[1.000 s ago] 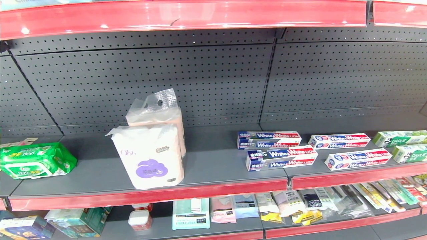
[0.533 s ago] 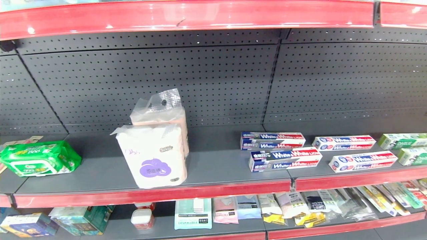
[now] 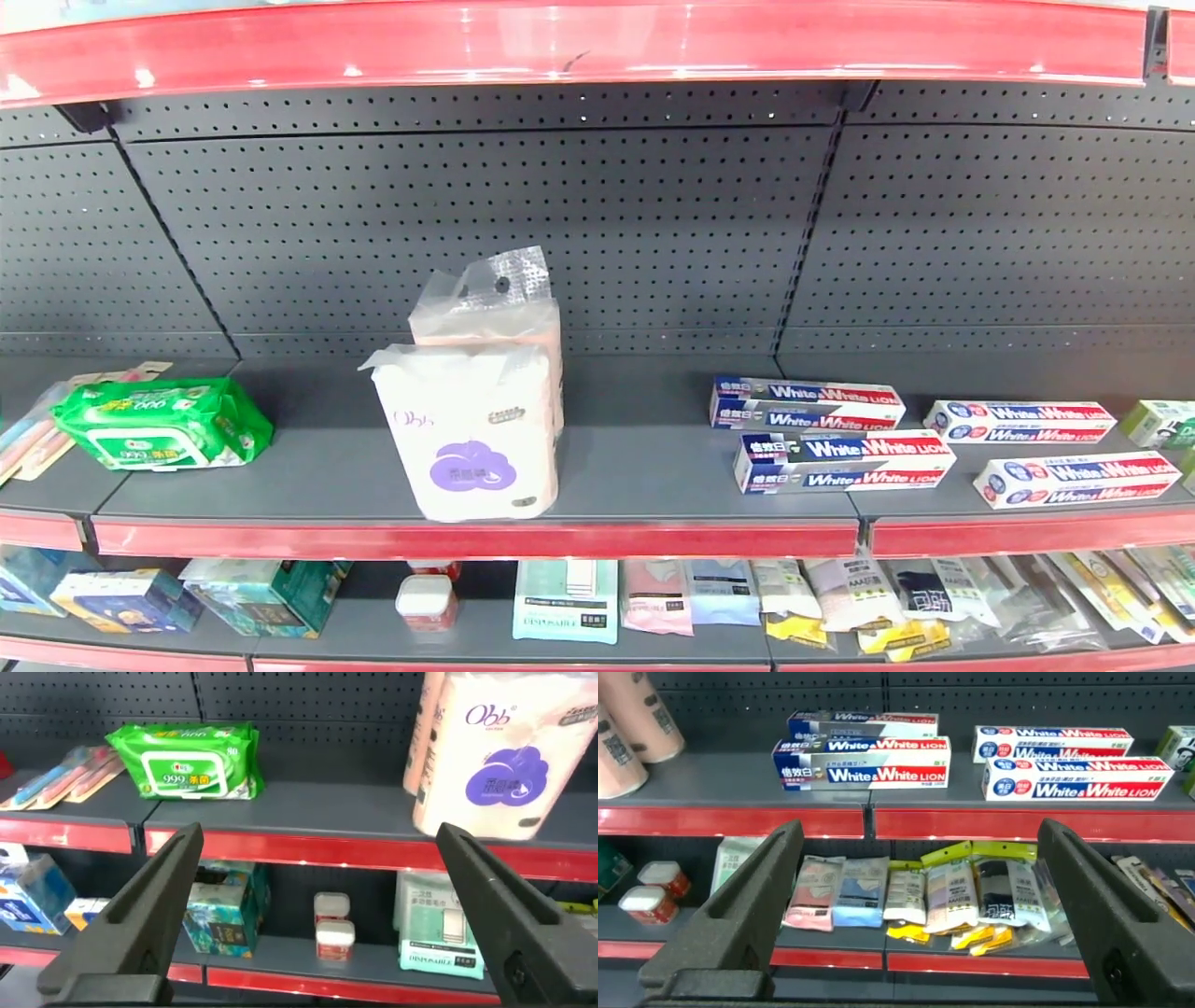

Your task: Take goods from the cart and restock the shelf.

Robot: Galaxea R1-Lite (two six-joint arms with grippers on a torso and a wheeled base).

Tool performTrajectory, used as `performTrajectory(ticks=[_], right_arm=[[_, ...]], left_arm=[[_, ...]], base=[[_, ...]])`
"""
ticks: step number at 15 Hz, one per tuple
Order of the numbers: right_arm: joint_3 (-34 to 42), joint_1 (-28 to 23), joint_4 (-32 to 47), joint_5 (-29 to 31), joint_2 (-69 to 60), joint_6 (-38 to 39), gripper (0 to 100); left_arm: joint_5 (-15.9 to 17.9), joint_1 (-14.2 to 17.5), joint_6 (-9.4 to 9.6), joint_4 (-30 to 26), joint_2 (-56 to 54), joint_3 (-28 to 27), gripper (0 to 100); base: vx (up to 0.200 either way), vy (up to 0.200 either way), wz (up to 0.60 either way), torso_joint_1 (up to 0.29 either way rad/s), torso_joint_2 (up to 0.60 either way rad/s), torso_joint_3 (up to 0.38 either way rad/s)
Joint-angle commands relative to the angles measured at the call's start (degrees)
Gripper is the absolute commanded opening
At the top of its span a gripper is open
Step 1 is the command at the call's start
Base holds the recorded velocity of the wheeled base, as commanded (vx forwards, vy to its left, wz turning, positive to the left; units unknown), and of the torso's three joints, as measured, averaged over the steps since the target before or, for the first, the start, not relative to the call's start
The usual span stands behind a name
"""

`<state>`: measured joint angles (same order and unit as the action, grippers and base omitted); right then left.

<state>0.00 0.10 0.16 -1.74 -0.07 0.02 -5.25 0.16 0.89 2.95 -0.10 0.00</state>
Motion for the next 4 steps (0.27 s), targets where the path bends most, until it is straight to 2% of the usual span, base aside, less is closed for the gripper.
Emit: performTrajectory(ticks=[1,4], right_arm=[[0.0,0.0,0.0,0.0,0.1,0.0,100],[0.0,0.0,0.0,0.3,0.1,0.1,100]], left_arm=[[0.1,0.0,-0.10,0.0,0.1,0.0,100],[0.5,0.0,-0.63,0.0,0.1,0.0,100]], base=[[0.000,0.000,0.00,0.000,0.00,0.000],[0.000,0.000,0.00,0.000,0.00,0.000]])
